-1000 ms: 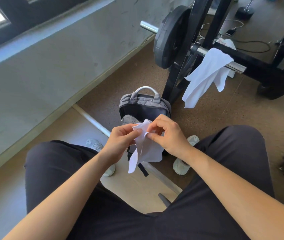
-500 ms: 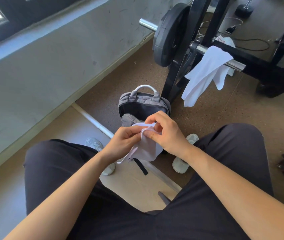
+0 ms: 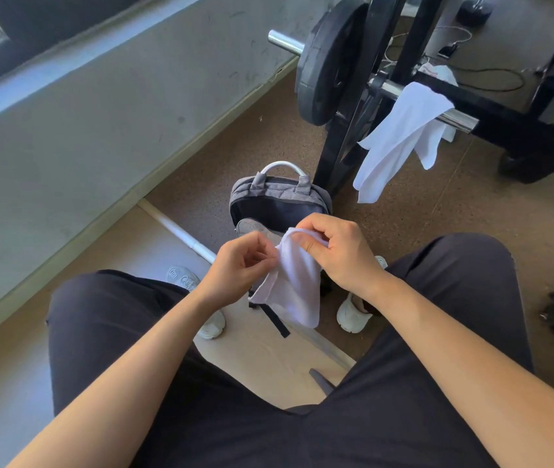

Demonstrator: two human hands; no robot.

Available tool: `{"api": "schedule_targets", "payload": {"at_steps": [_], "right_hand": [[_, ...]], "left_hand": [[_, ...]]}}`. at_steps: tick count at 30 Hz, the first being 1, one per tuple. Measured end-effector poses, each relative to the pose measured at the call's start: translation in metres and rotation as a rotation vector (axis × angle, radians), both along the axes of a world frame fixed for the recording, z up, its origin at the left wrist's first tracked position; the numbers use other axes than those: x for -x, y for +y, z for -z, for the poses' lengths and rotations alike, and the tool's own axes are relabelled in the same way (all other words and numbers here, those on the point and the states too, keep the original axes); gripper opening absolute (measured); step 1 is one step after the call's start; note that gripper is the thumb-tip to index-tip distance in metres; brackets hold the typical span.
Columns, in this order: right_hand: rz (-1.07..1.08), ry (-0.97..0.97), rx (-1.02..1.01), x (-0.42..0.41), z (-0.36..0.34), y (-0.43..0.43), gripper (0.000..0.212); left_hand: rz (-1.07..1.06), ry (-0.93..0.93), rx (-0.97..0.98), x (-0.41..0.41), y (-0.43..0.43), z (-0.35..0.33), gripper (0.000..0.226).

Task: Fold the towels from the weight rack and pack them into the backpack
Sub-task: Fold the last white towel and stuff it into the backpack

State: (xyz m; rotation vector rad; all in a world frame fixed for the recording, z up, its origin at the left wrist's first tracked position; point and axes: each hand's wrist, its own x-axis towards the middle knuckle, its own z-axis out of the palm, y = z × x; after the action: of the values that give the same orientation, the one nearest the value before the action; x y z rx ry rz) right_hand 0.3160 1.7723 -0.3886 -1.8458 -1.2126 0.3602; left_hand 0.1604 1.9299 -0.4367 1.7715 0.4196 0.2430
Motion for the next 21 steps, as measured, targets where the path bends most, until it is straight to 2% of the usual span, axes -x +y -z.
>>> {"api": "schedule_targets", "payload": {"at_steps": [4,10,13,18,21], "right_hand": [[-0.009,0.022,-0.049,-0.003,-0.009,-0.005,0.014],[-0.112,0.097,-0.009,-0.010,-0.021,-0.013,0.018],[-0.137,0.148,-0.028,-0.015,-0.025,-0.017,0.008],[-0.103,0.165,-0.019,-0.027,-0.027,-0.024,0.008],[-0.037,0.165,-0.053,-0.034,-0.025,-0.027,0.009]], "left_hand": [[0.061,0.103,-0.152,0.000,0.002,0.010,0.029],[0.125,0.096,-0.274,-0.010,-0.001,0.010,0.042],[0.196,0.096,-0.278,-0.015,-0.005,0.011,0.038],[0.298,0.191,-0.401,-0.025,-0.007,0.026,0.021],[0.280,0.287,-0.456,-0.023,-0.001,0.041,0.026]]}}
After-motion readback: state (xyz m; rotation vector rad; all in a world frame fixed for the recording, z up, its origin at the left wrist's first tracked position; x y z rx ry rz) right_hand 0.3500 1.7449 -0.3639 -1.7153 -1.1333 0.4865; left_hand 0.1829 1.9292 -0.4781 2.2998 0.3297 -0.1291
